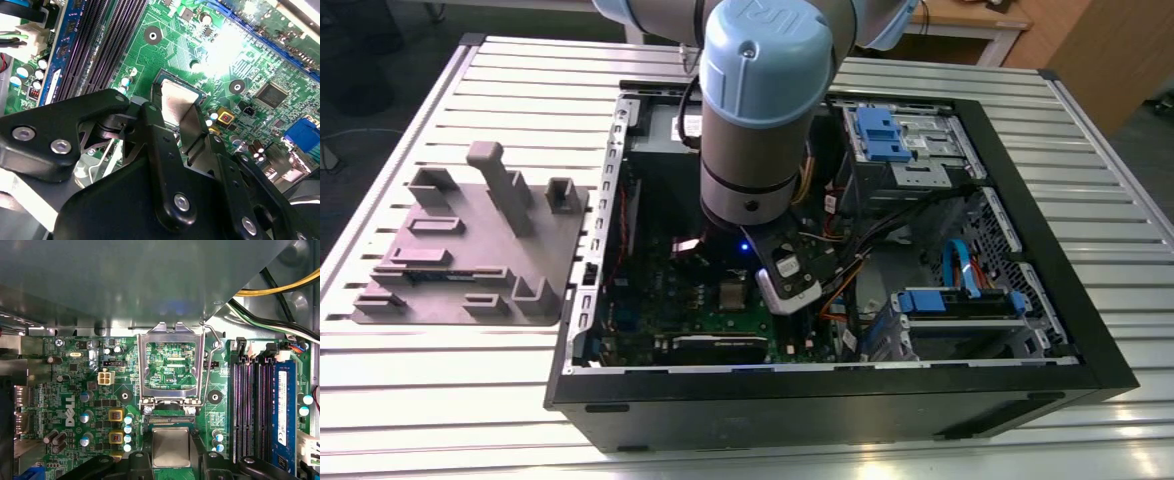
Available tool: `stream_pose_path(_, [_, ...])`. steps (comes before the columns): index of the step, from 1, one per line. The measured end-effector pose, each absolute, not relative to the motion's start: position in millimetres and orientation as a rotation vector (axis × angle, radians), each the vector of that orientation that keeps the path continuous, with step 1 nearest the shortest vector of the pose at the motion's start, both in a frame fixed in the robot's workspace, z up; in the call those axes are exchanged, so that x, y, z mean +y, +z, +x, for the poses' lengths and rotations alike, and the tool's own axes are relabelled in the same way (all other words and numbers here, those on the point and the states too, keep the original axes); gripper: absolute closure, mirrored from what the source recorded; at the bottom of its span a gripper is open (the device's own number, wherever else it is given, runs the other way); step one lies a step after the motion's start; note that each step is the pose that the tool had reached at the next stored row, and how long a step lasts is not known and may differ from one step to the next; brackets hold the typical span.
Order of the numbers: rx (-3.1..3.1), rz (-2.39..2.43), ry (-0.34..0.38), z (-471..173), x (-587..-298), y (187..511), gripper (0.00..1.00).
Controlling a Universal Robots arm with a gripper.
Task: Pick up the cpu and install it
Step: 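Place the cpu into insertion slot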
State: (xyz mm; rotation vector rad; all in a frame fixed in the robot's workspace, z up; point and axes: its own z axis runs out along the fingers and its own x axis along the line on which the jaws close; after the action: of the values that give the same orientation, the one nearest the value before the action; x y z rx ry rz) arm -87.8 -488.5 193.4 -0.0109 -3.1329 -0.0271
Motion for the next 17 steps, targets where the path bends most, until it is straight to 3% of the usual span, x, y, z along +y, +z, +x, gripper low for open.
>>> stream_pose_path(1, [-3.133, -0.011, -0.027, -87.8, -488.5, 193.5, 0.6])
stream_pose_path(17, [-3.133, -0.05, -0.027, -89.4, -487.9, 193.4, 0.64])
